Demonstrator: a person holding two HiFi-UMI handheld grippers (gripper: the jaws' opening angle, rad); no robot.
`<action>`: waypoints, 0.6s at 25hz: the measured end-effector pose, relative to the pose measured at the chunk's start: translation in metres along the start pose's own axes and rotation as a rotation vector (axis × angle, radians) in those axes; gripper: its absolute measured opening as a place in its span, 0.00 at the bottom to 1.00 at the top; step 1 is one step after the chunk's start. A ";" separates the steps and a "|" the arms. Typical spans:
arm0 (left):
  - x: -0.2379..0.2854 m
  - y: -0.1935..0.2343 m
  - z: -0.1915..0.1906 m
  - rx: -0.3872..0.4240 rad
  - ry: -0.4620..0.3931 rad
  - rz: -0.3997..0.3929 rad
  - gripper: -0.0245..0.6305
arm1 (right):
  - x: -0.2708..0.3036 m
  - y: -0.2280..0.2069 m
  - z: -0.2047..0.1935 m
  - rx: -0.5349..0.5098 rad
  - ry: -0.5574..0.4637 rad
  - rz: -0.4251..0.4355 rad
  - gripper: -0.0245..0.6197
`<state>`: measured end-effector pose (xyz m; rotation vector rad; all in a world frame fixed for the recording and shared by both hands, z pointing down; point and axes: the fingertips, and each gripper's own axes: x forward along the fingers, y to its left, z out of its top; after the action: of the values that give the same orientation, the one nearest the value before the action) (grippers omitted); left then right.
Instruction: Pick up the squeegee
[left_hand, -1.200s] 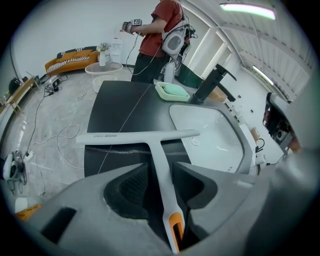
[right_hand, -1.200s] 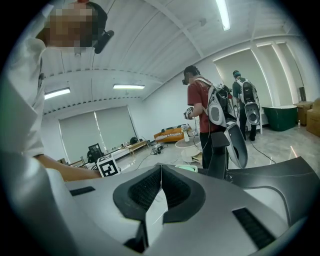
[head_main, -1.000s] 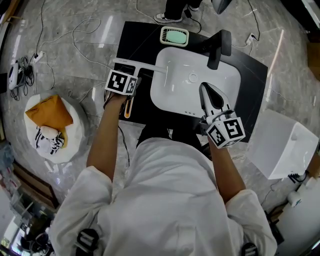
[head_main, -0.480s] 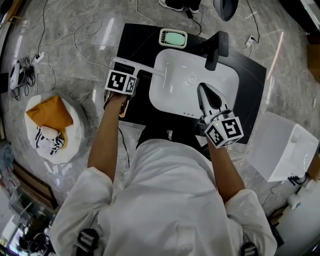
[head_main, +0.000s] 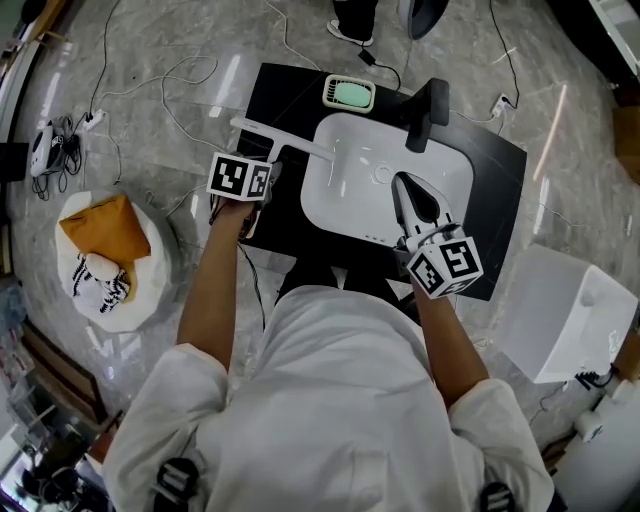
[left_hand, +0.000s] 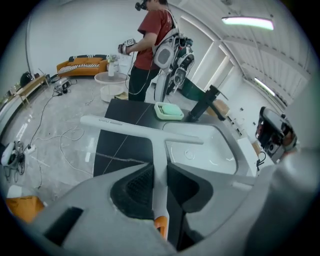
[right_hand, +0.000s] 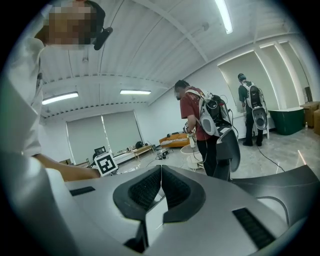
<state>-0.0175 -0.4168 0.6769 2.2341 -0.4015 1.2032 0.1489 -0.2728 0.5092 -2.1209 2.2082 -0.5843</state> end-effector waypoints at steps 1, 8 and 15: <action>-0.008 -0.005 0.006 0.001 -0.028 -0.003 0.18 | -0.002 0.001 0.003 -0.005 -0.008 0.004 0.06; -0.082 -0.047 0.045 0.033 -0.231 -0.029 0.18 | -0.024 0.010 0.034 -0.034 -0.082 0.022 0.06; -0.173 -0.102 0.082 0.112 -0.473 -0.043 0.18 | -0.051 0.022 0.081 -0.097 -0.189 0.042 0.06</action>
<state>-0.0070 -0.3864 0.4627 2.6064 -0.4709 0.6786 0.1534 -0.2432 0.4158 -2.0697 2.2125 -0.2661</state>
